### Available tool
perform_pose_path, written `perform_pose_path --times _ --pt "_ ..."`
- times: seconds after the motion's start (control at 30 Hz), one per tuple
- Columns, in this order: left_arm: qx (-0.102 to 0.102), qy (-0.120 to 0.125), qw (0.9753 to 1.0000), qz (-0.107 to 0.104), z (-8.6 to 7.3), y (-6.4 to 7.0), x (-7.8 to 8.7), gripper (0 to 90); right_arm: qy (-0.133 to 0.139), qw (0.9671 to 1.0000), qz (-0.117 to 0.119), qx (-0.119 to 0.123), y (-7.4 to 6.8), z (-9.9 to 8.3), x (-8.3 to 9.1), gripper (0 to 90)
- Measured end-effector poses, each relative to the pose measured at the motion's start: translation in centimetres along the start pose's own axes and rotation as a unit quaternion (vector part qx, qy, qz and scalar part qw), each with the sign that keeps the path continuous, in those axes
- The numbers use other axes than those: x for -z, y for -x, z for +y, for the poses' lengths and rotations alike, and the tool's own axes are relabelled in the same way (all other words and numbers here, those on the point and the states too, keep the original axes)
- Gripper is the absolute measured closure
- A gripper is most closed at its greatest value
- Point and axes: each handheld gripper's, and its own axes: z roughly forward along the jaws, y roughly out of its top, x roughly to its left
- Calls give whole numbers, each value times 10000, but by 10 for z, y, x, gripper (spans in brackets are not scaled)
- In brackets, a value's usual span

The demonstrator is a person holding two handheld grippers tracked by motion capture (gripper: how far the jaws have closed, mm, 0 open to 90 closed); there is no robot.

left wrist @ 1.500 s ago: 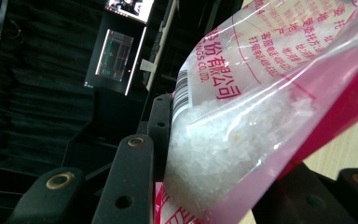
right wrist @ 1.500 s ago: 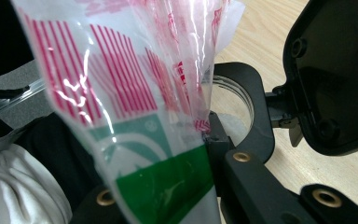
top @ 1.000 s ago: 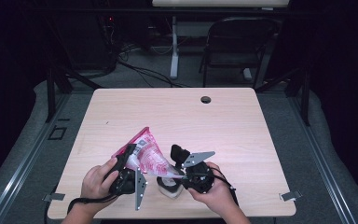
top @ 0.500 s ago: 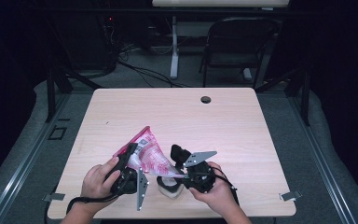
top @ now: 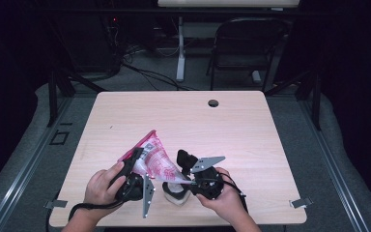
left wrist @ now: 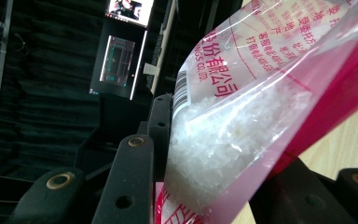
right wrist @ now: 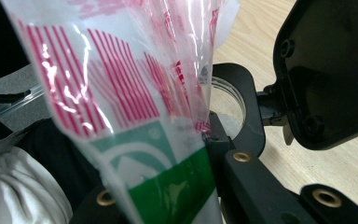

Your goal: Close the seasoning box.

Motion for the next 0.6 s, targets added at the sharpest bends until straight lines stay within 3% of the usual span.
perform_pose_path --times 0.6 --pt "-127 36 9999 34 4 -3 1 706 5 10000 -2 -24 0 0 0 898"
